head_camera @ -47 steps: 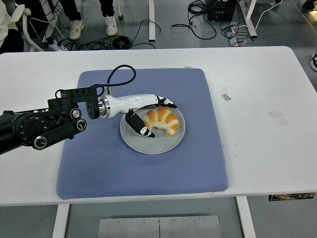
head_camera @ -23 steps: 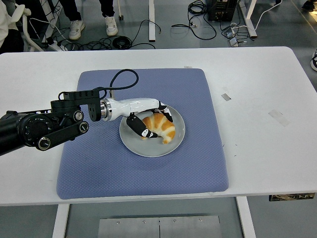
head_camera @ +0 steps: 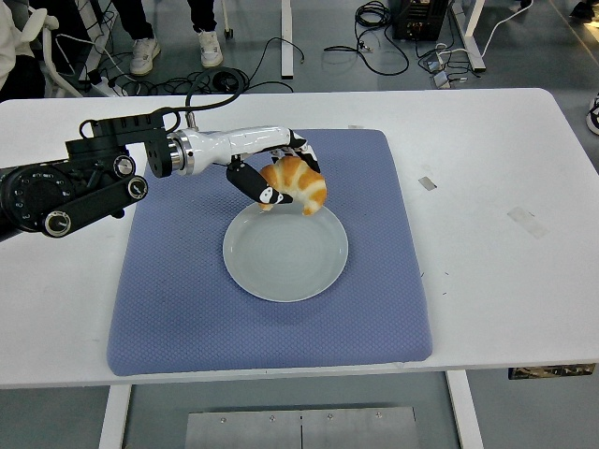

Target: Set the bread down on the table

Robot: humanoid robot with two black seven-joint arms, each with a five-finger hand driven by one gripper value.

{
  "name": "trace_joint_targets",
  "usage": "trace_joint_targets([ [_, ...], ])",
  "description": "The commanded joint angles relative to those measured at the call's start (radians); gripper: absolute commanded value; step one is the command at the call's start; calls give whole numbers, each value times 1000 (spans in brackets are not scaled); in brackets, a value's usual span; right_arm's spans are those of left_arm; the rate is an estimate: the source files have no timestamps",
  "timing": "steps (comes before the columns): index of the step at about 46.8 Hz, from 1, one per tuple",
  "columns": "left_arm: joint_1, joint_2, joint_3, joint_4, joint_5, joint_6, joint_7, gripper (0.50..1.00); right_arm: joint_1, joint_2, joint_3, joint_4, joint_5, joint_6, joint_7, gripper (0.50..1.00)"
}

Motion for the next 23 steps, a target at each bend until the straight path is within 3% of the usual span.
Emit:
trace_joint_targets([
  [1, 2, 23, -2, 0, -4, 0, -3, 500, 0, 0, 0, 0, 0, 0, 0, 1000],
  [23, 30, 165, 2, 0, -35, 2, -21, 500, 0, 0, 0, 0, 0, 0, 0, 1000],
])
